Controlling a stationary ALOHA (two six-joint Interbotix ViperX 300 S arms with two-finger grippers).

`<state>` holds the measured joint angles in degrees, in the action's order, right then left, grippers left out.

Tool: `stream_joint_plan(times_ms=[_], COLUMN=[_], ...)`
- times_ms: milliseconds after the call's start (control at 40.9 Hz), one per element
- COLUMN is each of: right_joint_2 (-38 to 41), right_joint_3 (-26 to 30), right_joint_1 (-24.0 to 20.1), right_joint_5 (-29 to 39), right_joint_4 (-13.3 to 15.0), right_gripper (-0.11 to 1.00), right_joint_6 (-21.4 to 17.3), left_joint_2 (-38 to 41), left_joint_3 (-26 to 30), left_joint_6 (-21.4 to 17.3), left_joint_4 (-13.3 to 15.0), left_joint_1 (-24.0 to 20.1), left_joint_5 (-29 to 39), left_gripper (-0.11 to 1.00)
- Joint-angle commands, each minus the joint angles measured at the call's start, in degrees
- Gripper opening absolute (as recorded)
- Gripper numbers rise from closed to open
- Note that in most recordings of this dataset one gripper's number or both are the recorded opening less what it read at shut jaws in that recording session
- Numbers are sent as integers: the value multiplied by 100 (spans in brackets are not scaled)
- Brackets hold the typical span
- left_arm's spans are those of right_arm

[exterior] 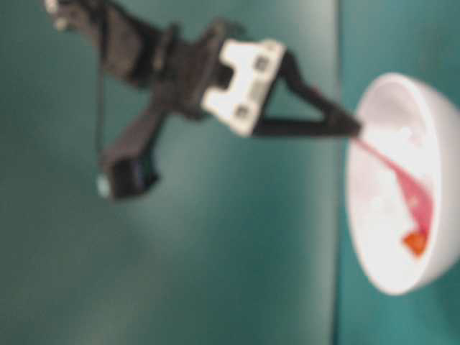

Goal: Grip the spoon and scoop the red block from the bowl with right arm.
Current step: 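Drag the spoon under the red cube to scoop it up, then raise the spoon holding the red cube above the bowl with the right gripper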

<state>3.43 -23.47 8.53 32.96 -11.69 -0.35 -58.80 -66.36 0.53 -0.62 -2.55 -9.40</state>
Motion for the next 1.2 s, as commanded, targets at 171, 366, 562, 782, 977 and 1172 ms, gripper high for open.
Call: stream_joint_plan(times_ms=[171,366,562,782,977,1172], right_joint_2=[-114,-299,-633,-1081,-1617,-2118], right_joint_3=[-44,-343,-844,-1477,-2074,-2241], right_joint_1=[18,-9,-105,-246,-369,-413], right_joint_5=[-404,-773,-1169,-1872,-2593,-2584], right_joint_4=[9,-18,-88,-246,-255,-264], right_gripper=[23,23,23,23,23,23], right_joint_6=[-18,-26,-35,-35,-35,-35], left_joint_2=[35,26,26,44,62,-9], left_joint_3=[176,176,167,167,167,176], left_joint_6=[-9,0,18,53,62,70], left_joint_4=[-18,-18,-18,-18,-18,-18], left_joint_1=[-18,-18,-18,-18,-18,-18], left_joint_5=[-53,-53,-53,-53,-53,-35], left_gripper=[0,0,0,0,0,0])
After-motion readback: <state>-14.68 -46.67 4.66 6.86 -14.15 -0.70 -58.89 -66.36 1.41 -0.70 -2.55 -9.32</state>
